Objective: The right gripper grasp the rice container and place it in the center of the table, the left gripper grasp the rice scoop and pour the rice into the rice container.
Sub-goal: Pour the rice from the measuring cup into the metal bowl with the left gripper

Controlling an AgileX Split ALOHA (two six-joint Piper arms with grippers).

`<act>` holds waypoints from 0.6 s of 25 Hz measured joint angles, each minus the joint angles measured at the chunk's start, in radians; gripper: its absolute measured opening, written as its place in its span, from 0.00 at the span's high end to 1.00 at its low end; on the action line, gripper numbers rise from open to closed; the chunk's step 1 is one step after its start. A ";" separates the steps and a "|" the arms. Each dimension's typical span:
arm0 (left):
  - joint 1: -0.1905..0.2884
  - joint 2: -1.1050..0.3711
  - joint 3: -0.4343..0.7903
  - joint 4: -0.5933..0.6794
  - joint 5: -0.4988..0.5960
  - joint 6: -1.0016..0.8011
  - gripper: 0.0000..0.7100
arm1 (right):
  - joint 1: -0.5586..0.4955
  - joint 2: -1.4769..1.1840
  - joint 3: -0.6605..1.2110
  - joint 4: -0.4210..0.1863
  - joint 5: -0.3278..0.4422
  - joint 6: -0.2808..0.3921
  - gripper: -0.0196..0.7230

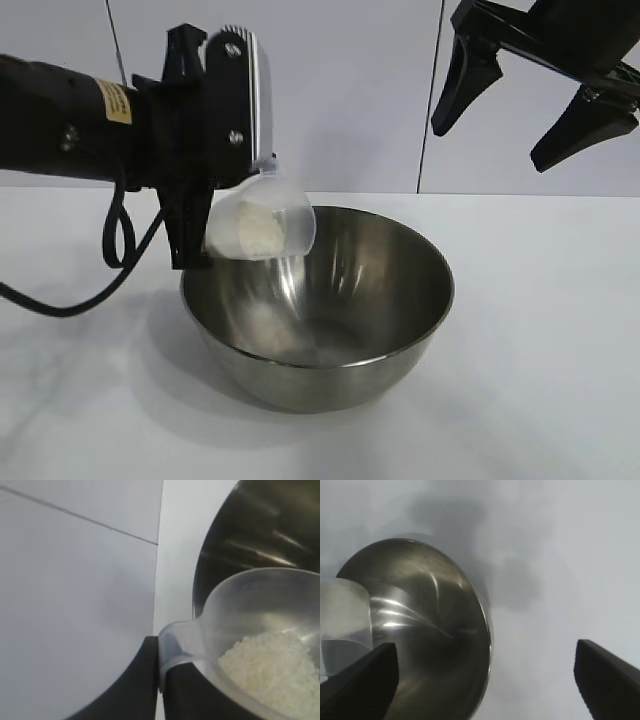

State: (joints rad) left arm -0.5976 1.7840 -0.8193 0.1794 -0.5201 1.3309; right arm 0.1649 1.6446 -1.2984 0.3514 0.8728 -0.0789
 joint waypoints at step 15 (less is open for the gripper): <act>0.003 0.039 -0.021 0.294 -0.136 0.425 0.99 | 0.000 0.000 0.000 -0.001 0.022 0.000 0.08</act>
State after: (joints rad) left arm -0.5942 1.8227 -0.8402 0.4736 -0.6563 1.7563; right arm 0.1649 1.6446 -1.2984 0.3507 0.8947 -0.0789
